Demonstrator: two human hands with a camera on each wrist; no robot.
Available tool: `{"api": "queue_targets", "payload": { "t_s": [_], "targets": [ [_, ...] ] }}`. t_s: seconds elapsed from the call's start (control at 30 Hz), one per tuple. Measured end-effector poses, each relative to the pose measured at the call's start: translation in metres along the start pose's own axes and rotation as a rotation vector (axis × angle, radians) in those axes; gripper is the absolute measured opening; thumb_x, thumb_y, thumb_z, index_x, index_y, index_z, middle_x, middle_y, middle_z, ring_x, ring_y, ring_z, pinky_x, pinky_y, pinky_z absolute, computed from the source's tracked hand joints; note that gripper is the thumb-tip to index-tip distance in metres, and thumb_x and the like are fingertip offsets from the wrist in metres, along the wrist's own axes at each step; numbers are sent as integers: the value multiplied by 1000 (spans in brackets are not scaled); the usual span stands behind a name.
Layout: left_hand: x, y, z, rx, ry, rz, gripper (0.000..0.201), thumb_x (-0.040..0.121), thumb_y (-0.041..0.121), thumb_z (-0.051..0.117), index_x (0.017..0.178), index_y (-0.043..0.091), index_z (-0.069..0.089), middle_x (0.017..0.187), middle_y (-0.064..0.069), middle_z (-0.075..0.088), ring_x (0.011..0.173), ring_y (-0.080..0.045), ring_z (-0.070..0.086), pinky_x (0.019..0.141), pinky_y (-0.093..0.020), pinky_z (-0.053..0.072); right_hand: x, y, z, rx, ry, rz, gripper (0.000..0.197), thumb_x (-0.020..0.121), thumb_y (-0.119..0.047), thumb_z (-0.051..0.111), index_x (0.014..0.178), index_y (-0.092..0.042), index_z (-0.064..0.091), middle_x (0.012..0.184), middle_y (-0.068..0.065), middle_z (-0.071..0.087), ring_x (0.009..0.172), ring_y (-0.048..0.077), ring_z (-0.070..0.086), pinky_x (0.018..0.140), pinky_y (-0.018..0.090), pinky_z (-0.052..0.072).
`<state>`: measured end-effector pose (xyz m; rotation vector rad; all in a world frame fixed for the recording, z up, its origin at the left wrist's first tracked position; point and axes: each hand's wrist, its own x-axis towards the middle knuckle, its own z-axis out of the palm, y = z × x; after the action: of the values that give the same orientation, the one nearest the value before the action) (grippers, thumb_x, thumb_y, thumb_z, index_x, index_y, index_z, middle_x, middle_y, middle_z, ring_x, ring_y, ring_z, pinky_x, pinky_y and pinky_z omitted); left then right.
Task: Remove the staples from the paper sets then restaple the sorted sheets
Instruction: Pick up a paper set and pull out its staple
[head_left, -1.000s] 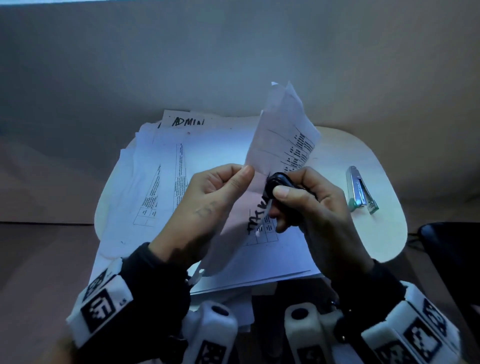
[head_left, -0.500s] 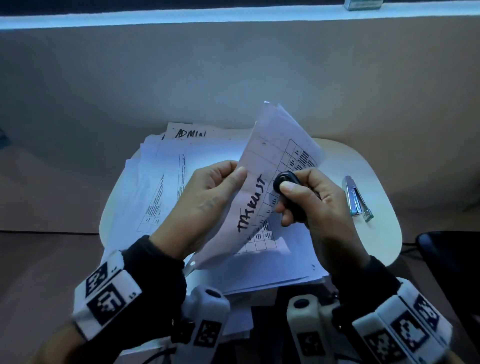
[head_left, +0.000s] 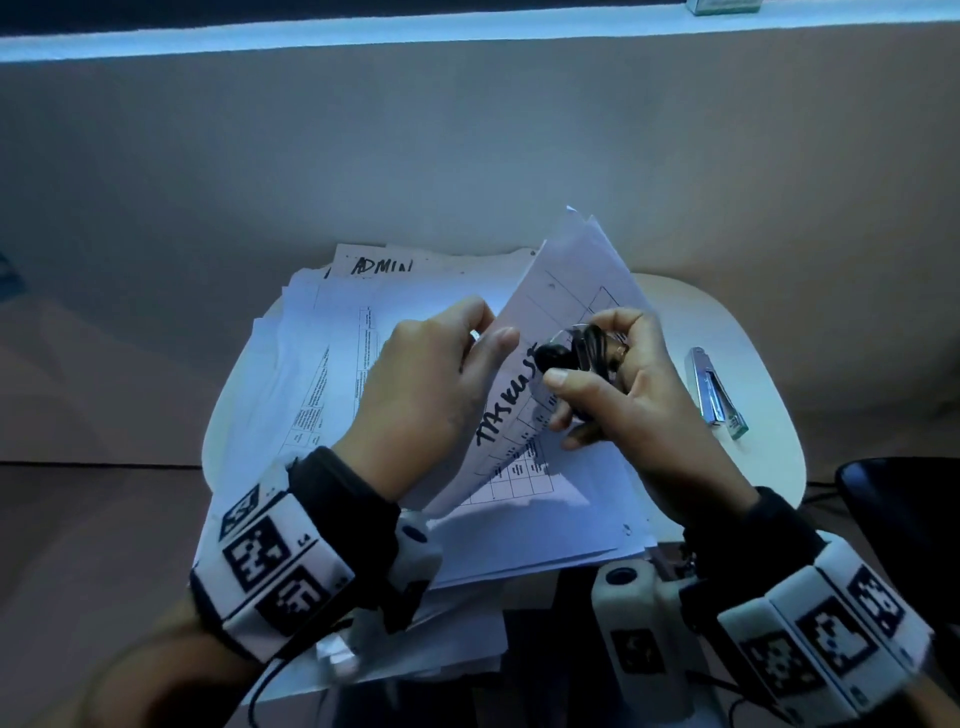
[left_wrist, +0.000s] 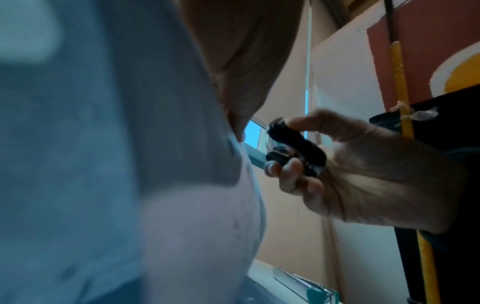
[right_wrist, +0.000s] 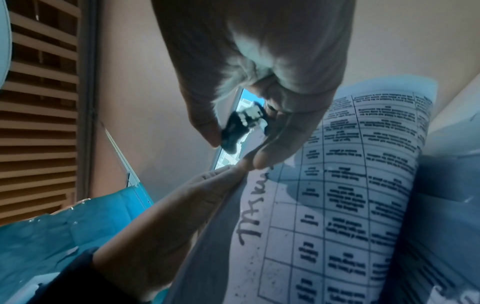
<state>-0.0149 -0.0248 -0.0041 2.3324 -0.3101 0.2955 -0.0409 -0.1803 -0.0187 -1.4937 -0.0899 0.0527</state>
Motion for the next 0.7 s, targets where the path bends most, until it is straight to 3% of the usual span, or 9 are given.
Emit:
{"api": "queue_targets", "payload": {
  "t_s": [0.1, 0.2, 0.3, 0.37, 0.47, 0.53, 0.63, 0.7],
  "targets": [
    [1, 1, -2, 213, -1, -20, 32, 91, 47, 46, 77, 18, 47, 62, -4, 54, 67, -32, 52, 58, -35, 41, 2, -1, -7, 21, -55, 65, 38, 88, -4, 57, 106, -33, 41, 81, 1, 51, 52, 5, 51, 46, 20, 46],
    [3, 3, -3, 194, -17, -27, 34, 92, 47, 45, 74, 17, 43, 59, -3, 50, 67, -33, 50, 57, -35, 37, 1, 1, -9, -49, -80, 67, 34, 85, -8, 61, 102, -30, 42, 76, -6, 49, 51, 0, 45, 45, 15, 38],
    [4, 4, -2, 114, -34, -20, 35, 92, 44, 48, 73, 15, 46, 56, -4, 51, 63, -33, 49, 58, -38, 42, -2, 5, 1, -242, -56, -37, 34, 80, -24, 69, 102, -26, 42, 76, -15, 53, 68, -2, 51, 66, 18, 47],
    [4, 7, -1, 68, -7, -4, 33, 89, 43, 53, 73, 14, 49, 52, -3, 51, 54, -27, 46, 55, -36, 41, -7, 7, 12, -281, -42, -69, 36, 80, -27, 69, 103, -23, 41, 80, -13, 54, 75, 3, 52, 78, 24, 46],
    [4, 7, -2, -71, -38, -74, 29, 81, 40, 66, 73, 13, 57, 49, -3, 56, 42, -12, 43, 49, -29, 38, -13, 10, 27, -252, -15, -65, 37, 83, -20, 68, 103, -22, 37, 84, -1, 60, 72, 7, 56, 72, 24, 46],
    [2, 3, -8, -238, -149, -183, 27, 75, 34, 74, 75, 8, 65, 59, -9, 65, 49, -8, 51, 53, -23, 41, -13, 13, 31, -237, 14, -55, 37, 82, -17, 69, 100, -23, 37, 81, -4, 60, 69, 3, 56, 69, 20, 46],
    [-5, -5, -20, -509, -303, -326, 22, 78, 17, 72, 86, -2, 67, 82, -23, 69, 70, -23, 61, 69, -35, 47, -13, 16, 28, -198, 67, -27, 44, 76, -17, 75, 99, -20, 38, 85, -6, 61, 76, 5, 61, 73, 22, 50],
    [-8, -9, -23, -526, -300, -331, 20, 82, 17, 68, 88, -2, 67, 84, -23, 69, 71, -22, 61, 70, -37, 48, -16, 17, 26, -200, 79, -11, 46, 72, -17, 78, 99, -19, 41, 90, -5, 65, 79, 3, 64, 71, 16, 51]
  ]
}}
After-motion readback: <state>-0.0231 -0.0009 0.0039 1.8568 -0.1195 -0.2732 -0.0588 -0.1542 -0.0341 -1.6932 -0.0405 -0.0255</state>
